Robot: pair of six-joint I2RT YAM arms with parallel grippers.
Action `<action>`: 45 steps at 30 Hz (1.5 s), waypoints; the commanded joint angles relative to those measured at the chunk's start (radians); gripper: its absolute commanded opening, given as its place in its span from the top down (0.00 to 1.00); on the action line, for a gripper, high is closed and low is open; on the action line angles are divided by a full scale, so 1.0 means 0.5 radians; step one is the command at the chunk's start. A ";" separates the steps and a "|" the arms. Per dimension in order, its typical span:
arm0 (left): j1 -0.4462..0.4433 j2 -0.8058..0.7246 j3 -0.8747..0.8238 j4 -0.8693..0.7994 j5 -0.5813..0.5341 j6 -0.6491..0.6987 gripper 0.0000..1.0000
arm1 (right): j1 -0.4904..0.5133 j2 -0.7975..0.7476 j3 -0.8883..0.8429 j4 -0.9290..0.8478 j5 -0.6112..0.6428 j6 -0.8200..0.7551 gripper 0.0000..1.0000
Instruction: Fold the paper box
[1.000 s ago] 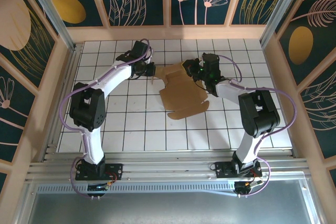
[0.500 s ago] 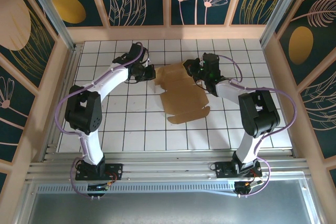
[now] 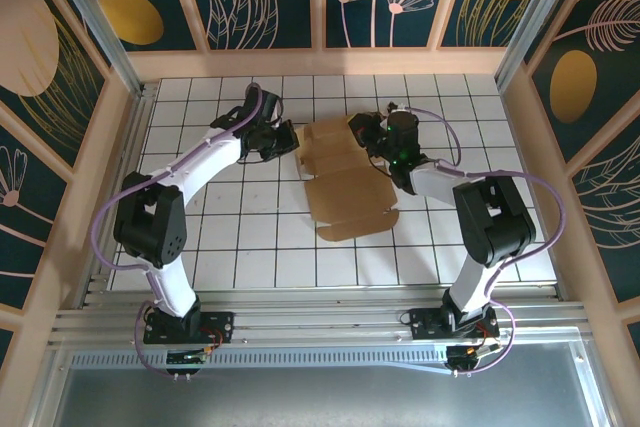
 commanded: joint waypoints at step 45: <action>-0.075 0.732 1.044 -0.364 -0.109 1.292 1.00 | -0.426 0.479 1.546 -2.573 -1.015 -2.556 0.30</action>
